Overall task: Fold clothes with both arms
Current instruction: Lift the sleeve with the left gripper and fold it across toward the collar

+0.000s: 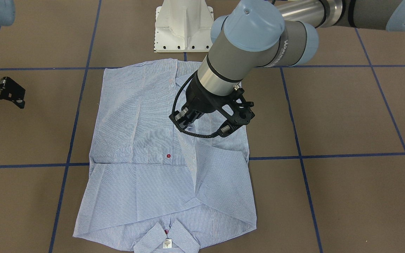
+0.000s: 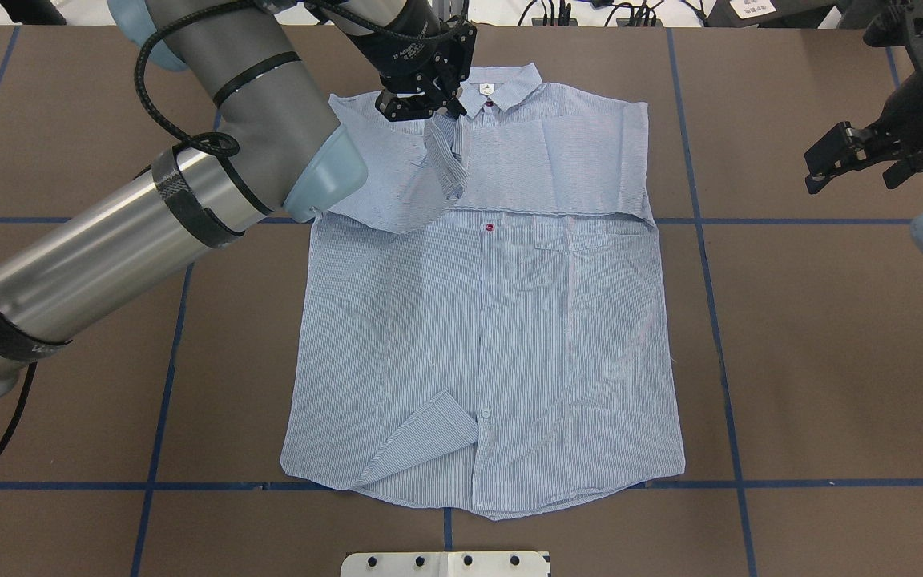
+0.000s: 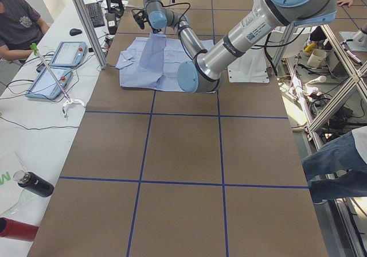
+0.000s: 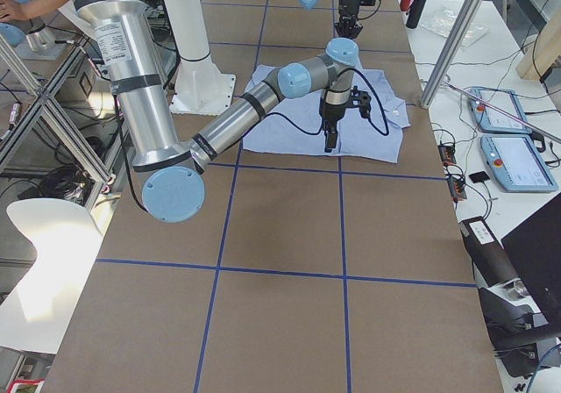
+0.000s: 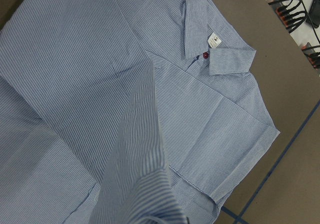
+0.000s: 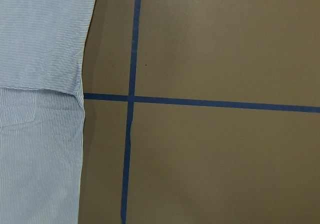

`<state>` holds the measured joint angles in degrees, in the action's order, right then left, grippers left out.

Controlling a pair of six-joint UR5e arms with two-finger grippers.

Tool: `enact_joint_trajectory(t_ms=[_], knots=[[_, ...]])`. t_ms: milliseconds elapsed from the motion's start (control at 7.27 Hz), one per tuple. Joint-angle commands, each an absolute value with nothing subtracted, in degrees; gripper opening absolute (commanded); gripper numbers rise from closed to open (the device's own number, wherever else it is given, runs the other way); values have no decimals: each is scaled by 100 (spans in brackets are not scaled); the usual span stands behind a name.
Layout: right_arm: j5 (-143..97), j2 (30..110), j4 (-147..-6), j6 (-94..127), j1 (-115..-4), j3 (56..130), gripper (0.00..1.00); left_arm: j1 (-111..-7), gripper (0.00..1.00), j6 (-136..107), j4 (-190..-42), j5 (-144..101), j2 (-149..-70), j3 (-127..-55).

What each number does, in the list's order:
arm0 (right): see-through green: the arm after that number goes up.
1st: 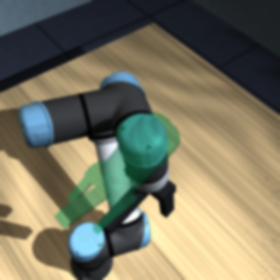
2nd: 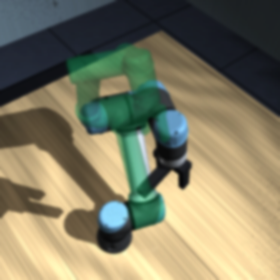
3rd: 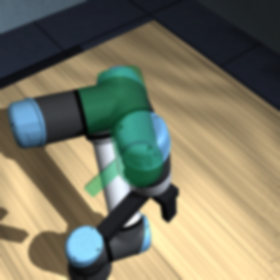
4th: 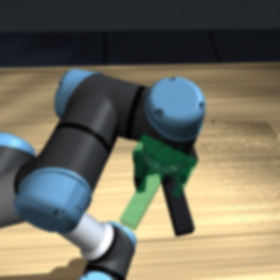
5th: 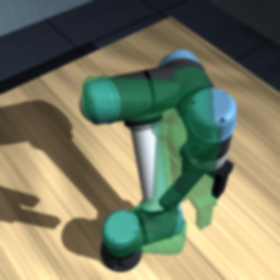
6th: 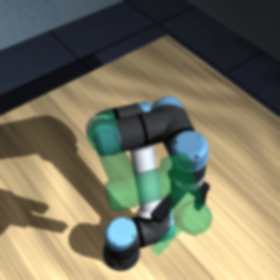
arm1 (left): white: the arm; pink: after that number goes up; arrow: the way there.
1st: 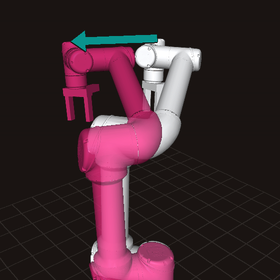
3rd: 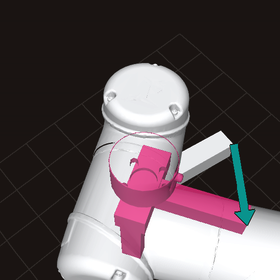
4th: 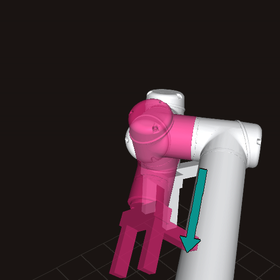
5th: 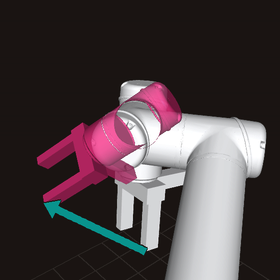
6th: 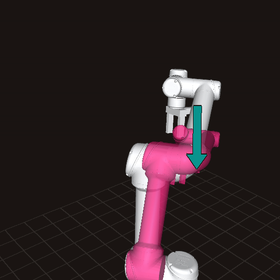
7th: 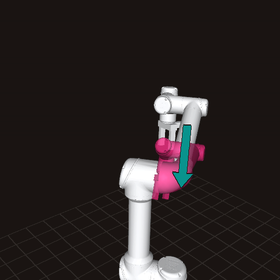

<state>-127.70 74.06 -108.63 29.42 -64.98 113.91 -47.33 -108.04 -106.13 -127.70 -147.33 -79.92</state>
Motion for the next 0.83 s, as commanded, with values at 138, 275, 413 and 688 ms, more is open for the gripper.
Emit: enact_joint_trajectory(t_ms=[138, 275, 413, 688], knots=[[-12771, 7444, -10863, 2936, -6504, 11364, 100, -4492, 0, -11038, -10898, -12744, -14879, -7814], [-12771, 7444, -10863, 2936, -6504, 11373, 100, -4378, 0, -11143, -11099, -12727, -15019, -7561], [-12771, 7453, -10863, 2936, -6504, 11364, 100, -4360, 0, -11284, -11553, -12587, -15116, -7150], [-12779, 7471, -10863, 2944, -6504, 11391, 100, -4325, 0, -11294, -11996, -12525, -15240, -6663]])
